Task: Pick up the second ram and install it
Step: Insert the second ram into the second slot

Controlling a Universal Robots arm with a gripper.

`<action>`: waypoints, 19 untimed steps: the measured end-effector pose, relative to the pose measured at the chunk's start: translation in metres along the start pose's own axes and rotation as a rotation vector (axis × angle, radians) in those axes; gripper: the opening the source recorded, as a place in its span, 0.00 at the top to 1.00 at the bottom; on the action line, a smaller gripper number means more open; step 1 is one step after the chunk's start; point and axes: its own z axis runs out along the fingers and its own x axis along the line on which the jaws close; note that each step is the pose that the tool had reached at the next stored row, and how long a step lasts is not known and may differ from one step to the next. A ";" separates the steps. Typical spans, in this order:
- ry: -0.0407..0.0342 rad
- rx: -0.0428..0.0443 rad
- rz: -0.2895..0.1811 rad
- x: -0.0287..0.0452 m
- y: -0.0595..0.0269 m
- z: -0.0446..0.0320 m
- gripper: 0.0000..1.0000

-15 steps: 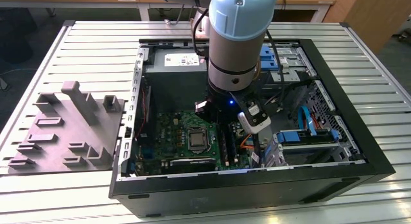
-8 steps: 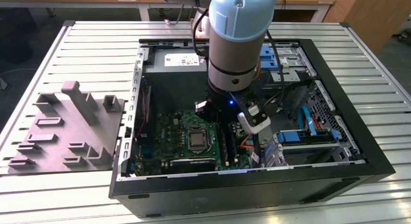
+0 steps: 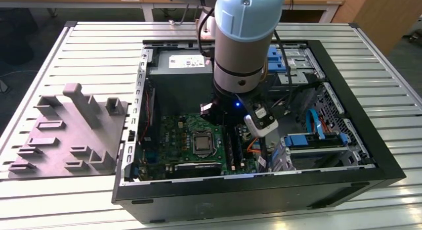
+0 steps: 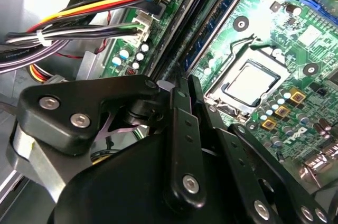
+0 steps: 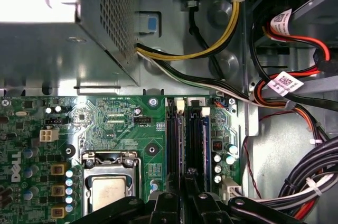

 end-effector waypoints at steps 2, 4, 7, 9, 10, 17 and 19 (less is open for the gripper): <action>0.0000 -0.0001 0.000 -0.0001 0.0002 -0.0029 0.82; -0.0001 -0.0002 0.000 -0.0002 0.0004 -0.0058 0.82; -0.0001 -0.0002 0.000 -0.0004 0.0007 -0.0106 0.82; 0.0000 -0.0002 0.000 -0.0005 0.0009 -0.0141 0.82; 0.0000 -0.0002 0.000 -0.0006 0.0010 -0.0157 0.82; -0.0001 -0.0003 0.000 -0.0007 0.0012 -0.0191 0.82; -0.0001 -0.0003 0.000 -0.0008 0.0013 -0.0192 0.82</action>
